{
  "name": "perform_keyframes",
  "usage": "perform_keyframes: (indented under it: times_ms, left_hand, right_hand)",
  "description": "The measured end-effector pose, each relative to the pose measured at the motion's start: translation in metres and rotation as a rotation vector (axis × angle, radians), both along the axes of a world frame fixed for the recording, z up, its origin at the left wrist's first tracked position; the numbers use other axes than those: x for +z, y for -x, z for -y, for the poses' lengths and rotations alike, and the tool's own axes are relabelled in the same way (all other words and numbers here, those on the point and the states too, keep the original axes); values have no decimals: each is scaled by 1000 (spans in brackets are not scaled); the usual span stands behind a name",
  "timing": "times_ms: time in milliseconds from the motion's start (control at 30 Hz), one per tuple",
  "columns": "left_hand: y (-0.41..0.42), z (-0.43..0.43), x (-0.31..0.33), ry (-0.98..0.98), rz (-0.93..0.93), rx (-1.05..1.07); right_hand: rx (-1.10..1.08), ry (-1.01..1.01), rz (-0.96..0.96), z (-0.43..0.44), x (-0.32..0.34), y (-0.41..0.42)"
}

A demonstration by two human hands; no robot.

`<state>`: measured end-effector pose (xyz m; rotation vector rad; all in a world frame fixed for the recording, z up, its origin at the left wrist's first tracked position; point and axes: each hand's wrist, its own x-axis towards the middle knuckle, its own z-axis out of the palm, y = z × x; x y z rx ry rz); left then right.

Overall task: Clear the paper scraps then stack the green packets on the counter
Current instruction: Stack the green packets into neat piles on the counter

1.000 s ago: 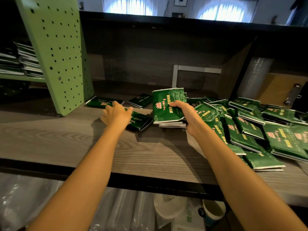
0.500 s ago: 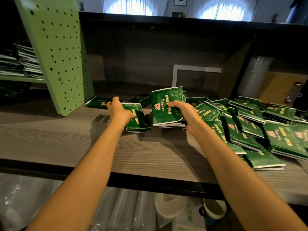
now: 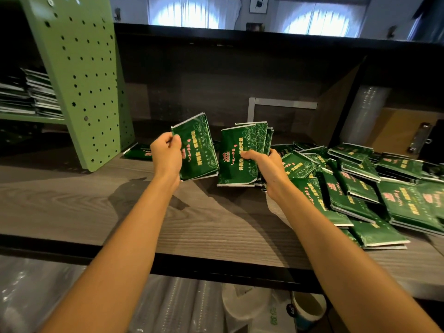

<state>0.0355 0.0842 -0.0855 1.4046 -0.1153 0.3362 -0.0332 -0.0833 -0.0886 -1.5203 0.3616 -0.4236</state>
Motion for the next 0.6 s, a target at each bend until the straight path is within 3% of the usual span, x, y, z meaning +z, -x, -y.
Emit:
perform_keyframes:
  times_ms: [233,467,600]
  left_hand:
    - [22,19,4,42,58,-309]
    - [30,28,-1,29,45,-354]
    - [31,29,-1,61,-119,-404]
  right_hand:
    - [97,9,70,-12,-5,2]
    - [136,-50,185,-19,-10,2]
    - [213,-125,231,-24,-12,3]
